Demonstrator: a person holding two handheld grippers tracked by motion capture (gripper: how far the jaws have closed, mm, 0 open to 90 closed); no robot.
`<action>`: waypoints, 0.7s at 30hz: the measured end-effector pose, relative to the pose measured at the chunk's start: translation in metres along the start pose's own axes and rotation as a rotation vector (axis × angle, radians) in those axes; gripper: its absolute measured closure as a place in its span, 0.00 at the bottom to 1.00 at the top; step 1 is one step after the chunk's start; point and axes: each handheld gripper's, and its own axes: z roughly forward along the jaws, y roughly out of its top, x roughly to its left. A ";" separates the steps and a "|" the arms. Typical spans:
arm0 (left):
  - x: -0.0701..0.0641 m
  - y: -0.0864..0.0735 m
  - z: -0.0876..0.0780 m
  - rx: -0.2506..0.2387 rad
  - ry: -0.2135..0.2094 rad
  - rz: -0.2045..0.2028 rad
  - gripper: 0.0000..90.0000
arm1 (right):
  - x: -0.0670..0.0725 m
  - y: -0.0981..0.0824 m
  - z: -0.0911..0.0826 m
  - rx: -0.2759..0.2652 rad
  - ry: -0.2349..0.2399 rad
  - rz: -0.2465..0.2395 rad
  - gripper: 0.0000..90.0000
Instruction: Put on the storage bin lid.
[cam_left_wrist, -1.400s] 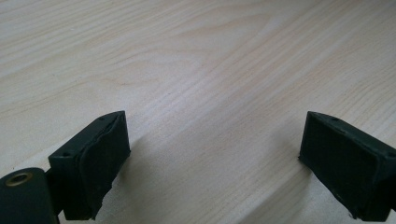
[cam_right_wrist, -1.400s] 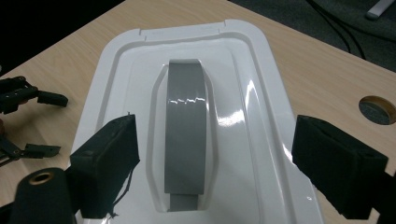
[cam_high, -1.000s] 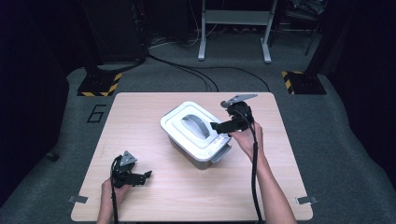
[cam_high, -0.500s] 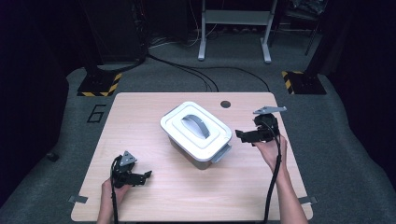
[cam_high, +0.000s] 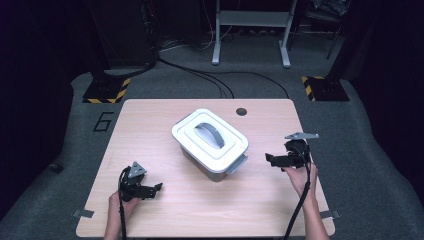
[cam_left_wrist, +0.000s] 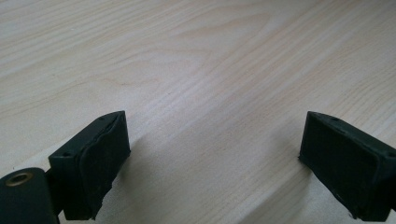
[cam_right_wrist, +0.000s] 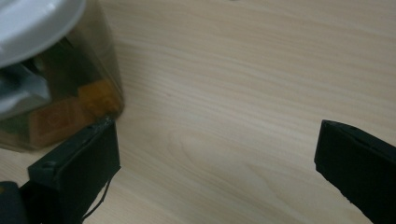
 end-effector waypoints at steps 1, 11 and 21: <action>0.000 0.000 0.000 0.001 0.001 0.005 0.09 | -0.002 -0.005 0.002 0.002 -0.005 -0.003 0.00; 0.000 0.000 0.000 0.005 0.001 0.002 0.09 | -0.014 -0.058 0.018 0.063 -0.060 0.042 0.00; 0.000 0.000 0.000 0.004 0.002 -0.001 0.09 | -0.017 -0.096 0.026 0.049 -0.148 0.058 0.00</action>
